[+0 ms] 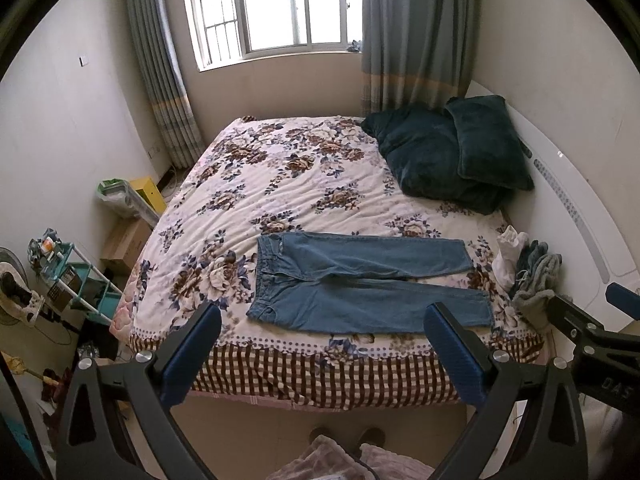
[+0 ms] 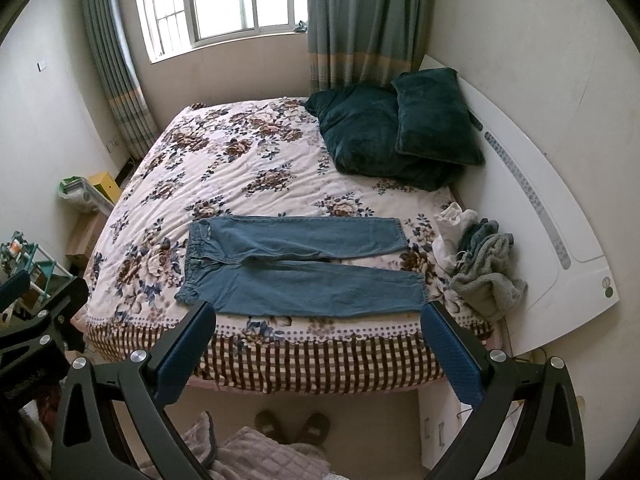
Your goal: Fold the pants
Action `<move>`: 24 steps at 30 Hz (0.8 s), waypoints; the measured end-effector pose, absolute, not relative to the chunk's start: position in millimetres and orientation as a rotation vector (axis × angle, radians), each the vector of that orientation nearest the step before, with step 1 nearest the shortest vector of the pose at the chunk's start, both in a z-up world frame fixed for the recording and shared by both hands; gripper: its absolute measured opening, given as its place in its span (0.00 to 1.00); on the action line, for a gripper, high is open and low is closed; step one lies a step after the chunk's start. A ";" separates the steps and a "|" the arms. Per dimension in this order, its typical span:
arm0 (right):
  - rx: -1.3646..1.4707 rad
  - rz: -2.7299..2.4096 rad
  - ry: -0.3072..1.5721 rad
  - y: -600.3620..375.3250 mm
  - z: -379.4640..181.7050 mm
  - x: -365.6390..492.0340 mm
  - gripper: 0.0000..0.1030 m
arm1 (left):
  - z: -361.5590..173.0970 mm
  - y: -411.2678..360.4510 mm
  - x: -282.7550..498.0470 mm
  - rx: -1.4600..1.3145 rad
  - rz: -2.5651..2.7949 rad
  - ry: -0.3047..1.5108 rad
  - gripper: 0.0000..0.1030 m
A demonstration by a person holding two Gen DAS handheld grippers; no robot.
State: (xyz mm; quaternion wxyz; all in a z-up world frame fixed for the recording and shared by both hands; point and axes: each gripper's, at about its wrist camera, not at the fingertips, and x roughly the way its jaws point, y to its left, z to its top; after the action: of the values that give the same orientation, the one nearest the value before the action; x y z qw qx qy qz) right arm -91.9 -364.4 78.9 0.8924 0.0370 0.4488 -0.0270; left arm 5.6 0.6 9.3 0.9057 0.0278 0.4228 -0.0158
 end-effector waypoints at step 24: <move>0.087 -0.055 0.931 -364.3 80.4 -91.1 1.00 | 7.7 1.9 2.8 0.048 -0.032 0.868 1.00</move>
State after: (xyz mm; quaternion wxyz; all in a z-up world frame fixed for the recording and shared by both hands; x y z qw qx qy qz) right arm -91.1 -364.3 80.4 0.8923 0.0417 0.4487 -0.0264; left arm 2.8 1.9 7.7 0.9069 0.0232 0.4203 -0.0153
